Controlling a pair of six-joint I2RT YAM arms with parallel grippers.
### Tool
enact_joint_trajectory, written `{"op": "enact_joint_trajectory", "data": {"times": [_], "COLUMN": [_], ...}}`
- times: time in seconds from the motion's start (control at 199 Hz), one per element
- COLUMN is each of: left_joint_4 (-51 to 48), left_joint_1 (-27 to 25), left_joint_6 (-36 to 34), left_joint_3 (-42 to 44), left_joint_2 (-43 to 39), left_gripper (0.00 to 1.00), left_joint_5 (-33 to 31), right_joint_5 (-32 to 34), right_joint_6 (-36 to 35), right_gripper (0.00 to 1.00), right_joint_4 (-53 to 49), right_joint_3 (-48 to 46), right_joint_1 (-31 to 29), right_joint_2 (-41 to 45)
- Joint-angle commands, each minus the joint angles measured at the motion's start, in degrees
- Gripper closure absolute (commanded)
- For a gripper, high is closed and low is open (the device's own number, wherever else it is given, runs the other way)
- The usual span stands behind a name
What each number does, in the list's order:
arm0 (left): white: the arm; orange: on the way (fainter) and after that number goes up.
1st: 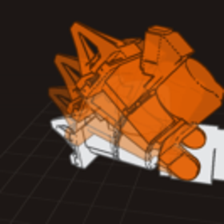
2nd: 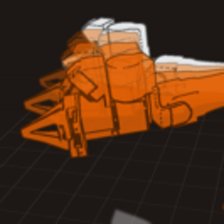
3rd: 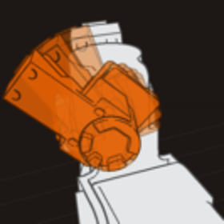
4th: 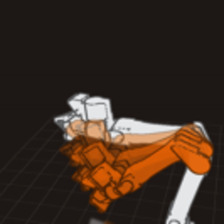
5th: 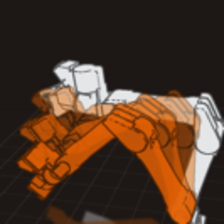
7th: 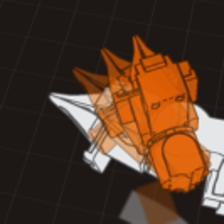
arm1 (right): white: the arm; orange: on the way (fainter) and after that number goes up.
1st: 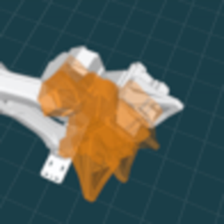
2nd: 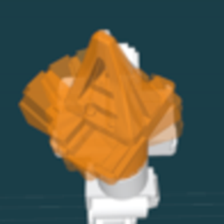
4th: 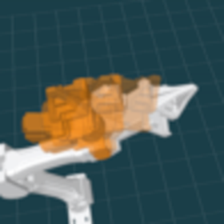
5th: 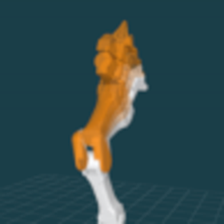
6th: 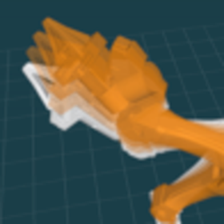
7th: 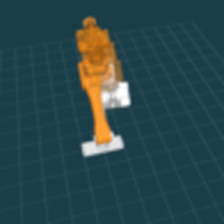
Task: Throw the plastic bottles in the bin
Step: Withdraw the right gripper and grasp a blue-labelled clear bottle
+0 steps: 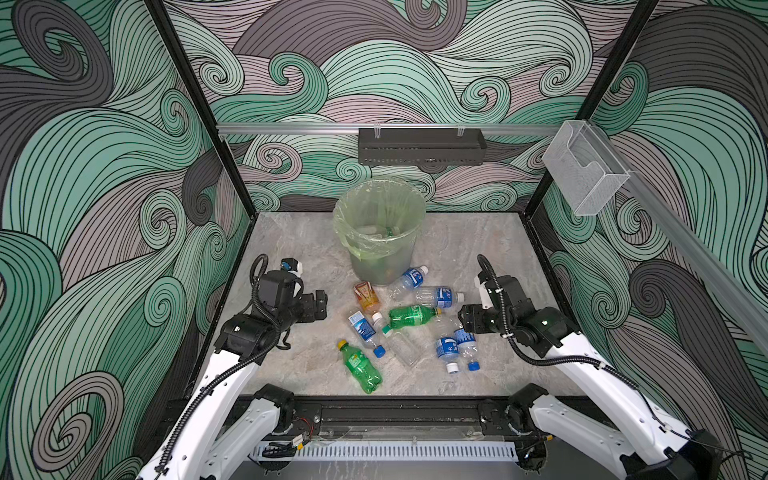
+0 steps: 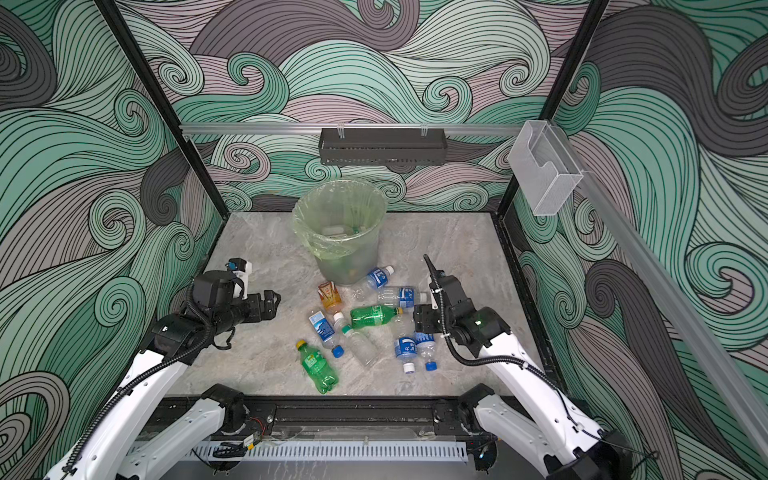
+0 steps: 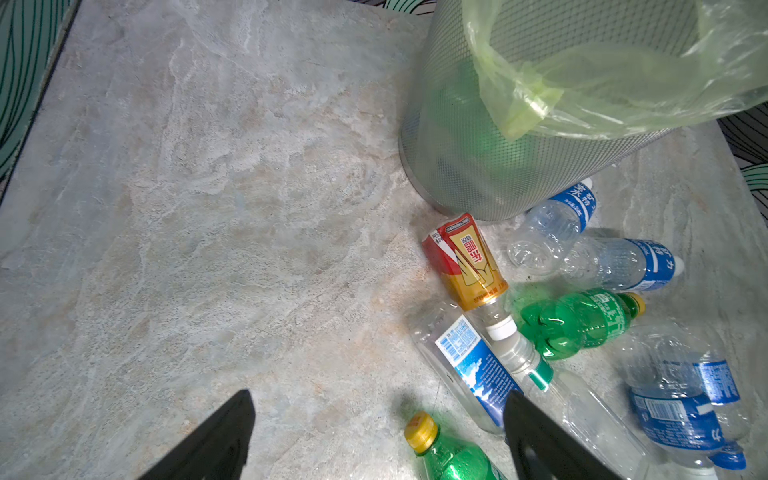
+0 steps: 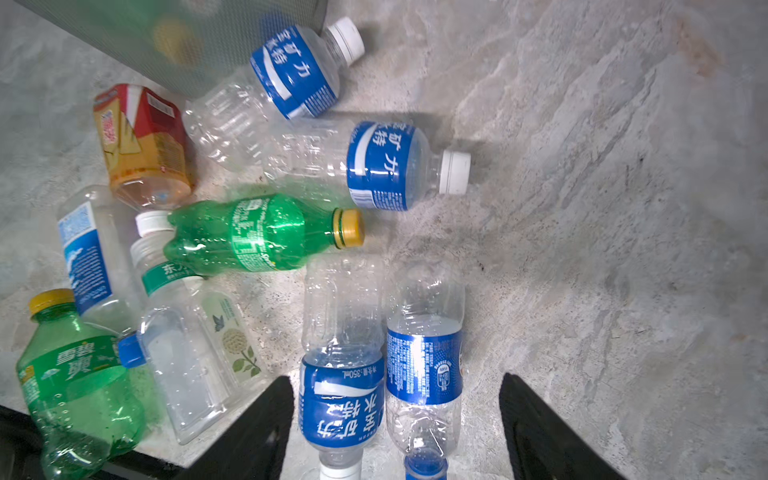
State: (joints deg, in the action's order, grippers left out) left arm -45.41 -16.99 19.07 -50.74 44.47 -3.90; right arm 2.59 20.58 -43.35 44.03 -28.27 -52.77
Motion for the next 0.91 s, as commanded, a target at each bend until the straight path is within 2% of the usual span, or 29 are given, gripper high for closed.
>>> {"op": "enact_joint_trajectory", "data": {"times": [0.0, 0.181, 0.499, 0.902], "left_joint_4": [-0.3, -3.0, -3.3, -4.5], "left_joint_1": [0.5, 0.5, 0.5, 0.5], "left_joint_6": [-1.0, -2.5, -2.0, -1.4], "left_joint_3": [-0.2, -2.2, -1.8, -1.6], "left_joint_2": [-1.1, -1.2, -2.3, -4.0], "left_gripper": [0.05, 0.05, 0.05, 0.05], "left_joint_5": [-2.9, -5.9, -6.2, -6.9], "right_joint_5": [0.4, 0.3, 0.6, -1.1], "right_joint_6": [2.5, 5.2, 8.2, 10.3], "right_gripper": [0.22, 0.27, 0.35, 0.36], "right_joint_4": [2.8, 4.9, 7.5, 11.9], "right_joint_3": [-2.8, -5.4, -8.6, -10.1], "right_joint_1": [0.2, 0.2, 0.3, 0.8], "right_joint_2": [-1.2, -4.4, -9.4, -16.6]}}
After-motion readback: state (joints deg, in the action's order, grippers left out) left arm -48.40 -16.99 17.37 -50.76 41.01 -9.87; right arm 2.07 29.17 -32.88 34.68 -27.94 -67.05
